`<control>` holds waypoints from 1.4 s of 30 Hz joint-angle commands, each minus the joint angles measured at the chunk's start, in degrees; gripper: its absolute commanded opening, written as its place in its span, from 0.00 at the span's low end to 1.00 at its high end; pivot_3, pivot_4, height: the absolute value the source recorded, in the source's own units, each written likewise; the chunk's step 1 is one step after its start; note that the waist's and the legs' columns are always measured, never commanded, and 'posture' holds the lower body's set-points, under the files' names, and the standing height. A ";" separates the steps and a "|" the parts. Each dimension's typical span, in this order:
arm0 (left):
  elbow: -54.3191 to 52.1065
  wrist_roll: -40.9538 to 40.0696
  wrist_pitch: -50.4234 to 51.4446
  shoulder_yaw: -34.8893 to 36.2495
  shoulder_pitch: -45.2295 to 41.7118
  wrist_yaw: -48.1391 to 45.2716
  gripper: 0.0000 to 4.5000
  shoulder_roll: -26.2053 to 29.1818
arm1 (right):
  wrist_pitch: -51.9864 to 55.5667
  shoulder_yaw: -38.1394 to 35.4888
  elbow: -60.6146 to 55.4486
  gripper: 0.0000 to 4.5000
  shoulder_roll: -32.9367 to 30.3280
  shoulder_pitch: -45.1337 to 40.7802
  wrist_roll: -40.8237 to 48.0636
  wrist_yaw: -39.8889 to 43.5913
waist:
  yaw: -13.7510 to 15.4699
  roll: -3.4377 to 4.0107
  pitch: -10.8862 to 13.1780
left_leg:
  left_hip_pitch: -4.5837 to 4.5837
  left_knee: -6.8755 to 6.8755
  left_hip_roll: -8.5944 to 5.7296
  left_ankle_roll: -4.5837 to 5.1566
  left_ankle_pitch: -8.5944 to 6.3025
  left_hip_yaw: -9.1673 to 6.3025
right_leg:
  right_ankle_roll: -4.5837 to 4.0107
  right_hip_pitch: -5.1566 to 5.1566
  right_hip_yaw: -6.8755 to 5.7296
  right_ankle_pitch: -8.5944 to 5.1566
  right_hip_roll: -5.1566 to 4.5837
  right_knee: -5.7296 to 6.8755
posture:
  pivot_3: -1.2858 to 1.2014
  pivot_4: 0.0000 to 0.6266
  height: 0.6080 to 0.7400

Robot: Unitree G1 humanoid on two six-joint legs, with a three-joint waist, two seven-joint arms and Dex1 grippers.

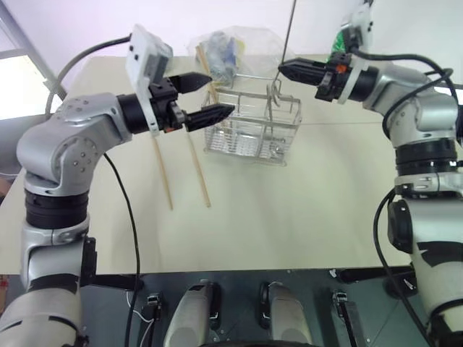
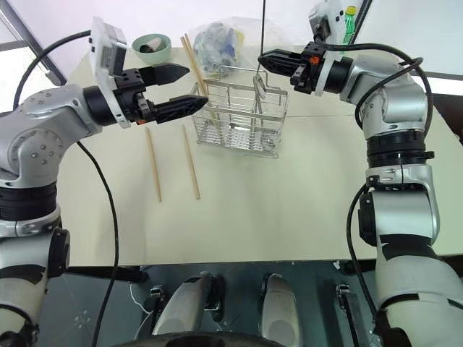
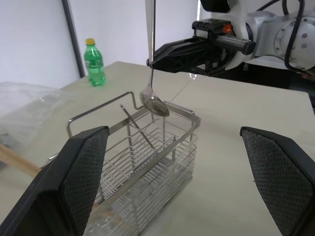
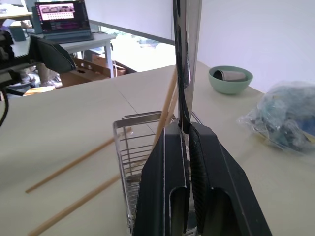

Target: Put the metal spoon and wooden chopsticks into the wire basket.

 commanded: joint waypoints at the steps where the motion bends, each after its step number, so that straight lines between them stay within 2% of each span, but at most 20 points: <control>1: -2.43 -0.29 0.17 2.56 -0.36 1.01 1.00 0.95 | -1.02 -1.19 -1.26 0.22 0.38 1.00 -1.41 -0.37 | 0.01 0.00 0.00 | 0.01 0.00 0.00 0.00 0.00 -0.01 | 0.00 0.01 0.00 0.00 0.01 0.00 | 0.52 0.24 0.59; 7: -2.89 -0.20 0.72 3.57 -0.04 1.89 1.00 1.87 | 0.78 -2.95 -2.74 0.92 0.72 1.82 -1.36 -1.69 | -0.32 0.00 0.00 | 0.00 -0.01 0.00 0.01 0.01 -0.01 | 0.00 -0.01 0.00 0.00 0.03 0.02 | 0.52 0.24 0.59; 8: -2.82 -0.16 0.77 3.77 -0.03 2.01 1.00 2.04 | 0.84 -3.30 -2.68 0.99 0.68 1.52 -1.37 -2.17 | -0.33 0.00 0.00 | 0.01 -0.01 0.00 0.01 0.01 -0.01 | 0.00 -0.01 0.00 0.00 0.03 0.02 | 0.52 0.24 0.59; 15: 0.39 1.77 3.47 8.04 -1.01 12.39 1.00 0.71 | 5.19 -10.33 -1.43 0.99 -1.29 -3.08 2.61 -3.66 | -0.22 0.01 0.00 | 0.01 -0.01 0.00 0.00 0.00 -0.03 | 0.00 -0.02 0.00 -0.01 0.03 0.02 | 0.52 0.24 0.59; 18: 5.75 6.27 11.22 12.86 -4.10 30.07 1.00 -4.04 | 10.38 -13.85 -5.17 0.99 -4.52 -2.77 7.38 0.08 | 0.30 0.00 0.01 | 0.03 -0.01 0.00 0.01 0.00 -0.06 | 0.01 0.05 -0.01 -0.01 0.04 0.01 | 0.52 0.24 0.59; 20: 9.54 10.28 21.13 17.23 -6.36 41.95 1.00 -8.16 | 13.36 -14.66 -9.98 0.99 -6.90 -0.15 10.16 3.40 | 0.32 -0.04 0.01 | 0.03 0.02 -0.01 0.03 0.01 -0.13 | 0.02 0.12 -0.02 0.00 0.05 -0.01 | 0.52 0.24 0.59; 23: 11.28 13.15 29.86 20.35 -7.62 48.02 1.00 -11.35 | 16.34 -14.68 -16.24 0.99 -9.04 4.11 12.70 5.60 | 0.10 -0.09 0.01 | 0.08 0.02 -0.03 0.10 -0.04 -0.14 | 0.07 0.21 -0.03 -0.02 0.06 -0.01 | 0.52 0.24 0.59; 26: 15.98 15.87 36.37 23.44 -8.70 51.26 1.00 -15.30 | 20.71 -14.95 -25.56 0.99 -10.13 11.03 16.84 6.86 | 0.13 -0.13 0.01 | 0.08 0.04 -0.03 0.09 -0.03 -0.09 | 0.09 0.18 -0.04 -0.03 0.04 0.03 | 0.52 0.24 0.59; 29: 21.79 18.13 37.13 23.26 -9.70 51.57 1.00 -16.78 | 23.48 -15.77 -33.04 0.99 -10.56 16.47 20.66 7.43 | 0.21 -0.13 0.01 | 0.09 0.05 -0.03 0.07 -0.03 -0.08 | 0.09 0.18 -0.04 -0.03 0.01 0.06 | 0.52 0.24 0.59; 35: 35.04 23.19 29.28 20.26 -11.53 50.51 1.00 -15.22 | 24.45 -16.72 -39.79 0.99 -11.92 22.85 22.79 6.14 | 0.31 -0.20 -0.02 | 0.06 0.06 -0.03 -0.01 -0.07 -0.08 | 0.08 0.10 -0.04 -0.02 -0.05 0.06 | 0.52 0.24 0.59; 42: 52.40 26.23 17.20 15.41 -15.72 44.28 1.00 -15.32 | 25.77 -19.46 -40.81 0.99 -11.76 23.76 26.31 2.45 | 0.48 -0.25 -0.02 | 0.01 0.06 -0.04 -0.17 -0.14 -0.06 | 0.07 0.02 -0.04 -0.01 -0.12 0.05 | 0.52 0.24 0.59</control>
